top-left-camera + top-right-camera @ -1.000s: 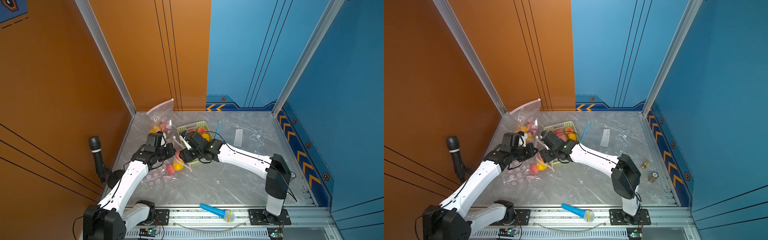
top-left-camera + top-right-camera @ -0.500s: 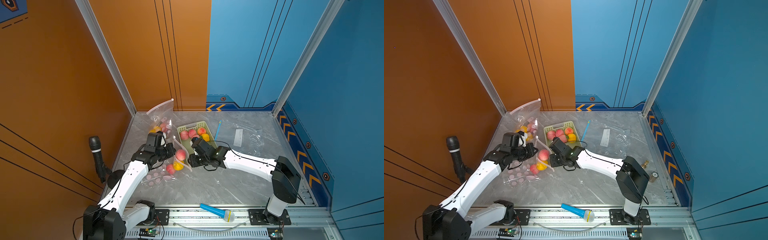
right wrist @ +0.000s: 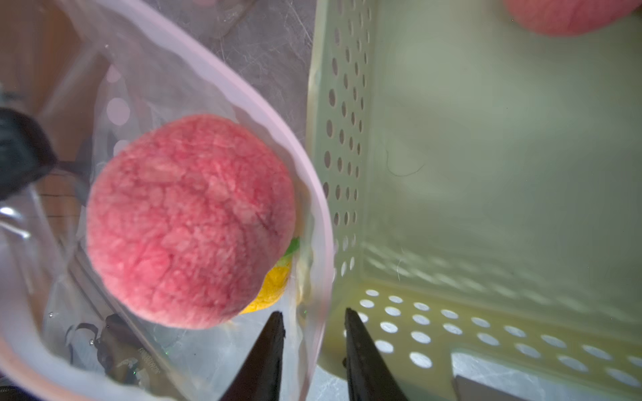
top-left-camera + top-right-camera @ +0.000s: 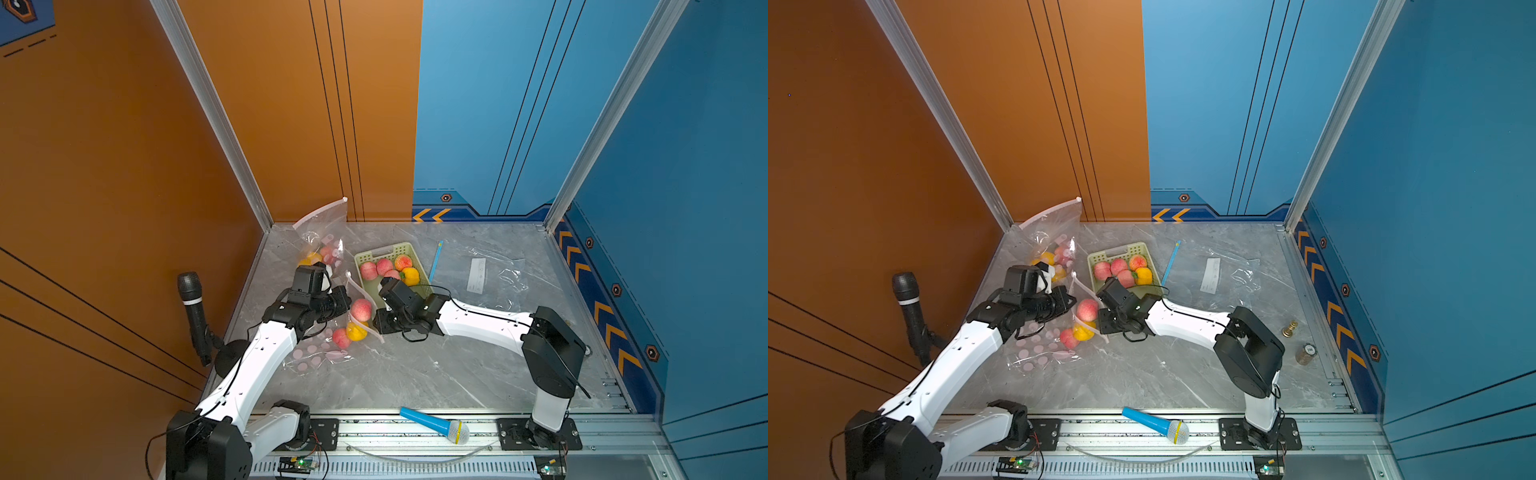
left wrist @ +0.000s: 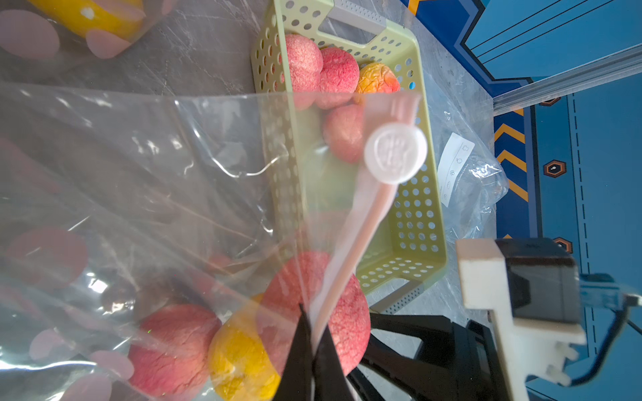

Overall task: Place the peach in a zip-top bag and seal the zipper
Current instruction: Adjust the zipper food storage bag at the center of the board.

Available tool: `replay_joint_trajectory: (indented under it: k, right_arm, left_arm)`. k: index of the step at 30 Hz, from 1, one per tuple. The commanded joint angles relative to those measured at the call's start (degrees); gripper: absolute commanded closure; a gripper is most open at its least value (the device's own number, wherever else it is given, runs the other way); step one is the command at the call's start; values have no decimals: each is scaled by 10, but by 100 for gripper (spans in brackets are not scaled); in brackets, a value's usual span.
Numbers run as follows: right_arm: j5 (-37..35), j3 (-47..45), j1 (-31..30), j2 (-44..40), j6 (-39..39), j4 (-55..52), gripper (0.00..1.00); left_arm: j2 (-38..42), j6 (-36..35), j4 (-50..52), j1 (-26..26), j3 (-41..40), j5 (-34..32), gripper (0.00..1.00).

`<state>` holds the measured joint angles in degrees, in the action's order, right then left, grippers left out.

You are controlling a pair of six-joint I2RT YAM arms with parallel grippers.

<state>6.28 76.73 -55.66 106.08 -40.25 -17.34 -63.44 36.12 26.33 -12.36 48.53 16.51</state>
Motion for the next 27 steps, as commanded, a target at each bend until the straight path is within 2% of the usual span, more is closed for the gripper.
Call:
replay_joint_trajectory:
  k: [1, 6, 13, 18, 21, 23, 27]
  right_arm:
    - [12, 22, 2, 16, 10, 2, 78]
    - [13, 40, 1, 4, 30, -6, 100]
    - [-22, 80, -14, -57, 70, -77, 100]
    - [-72, 134, -30, -91, 100, -176, 100]
    - [-93, 138, -29, -108, 105, -197, 100]
    - [-94, 140, -24, -106, 106, -199, 100]
    - [-65, 171, -23, -75, 111, -207, 100]
  left_arm:
    - [8, 5, -9, -2, 0, -2, 100]
    - [13, 1, 0, -1, 5, -7, 100]
    - [21, -38, 53, 26, 27, -33, 100]
    - [36, -80, 104, 98, 45, -35, 100]
    - [54, -87, 119, 130, 53, -22, 100]
    - [64, -79, 120, 126, 63, 5, 100]
    - [94, -55, 121, 86, 100, 34, 100]
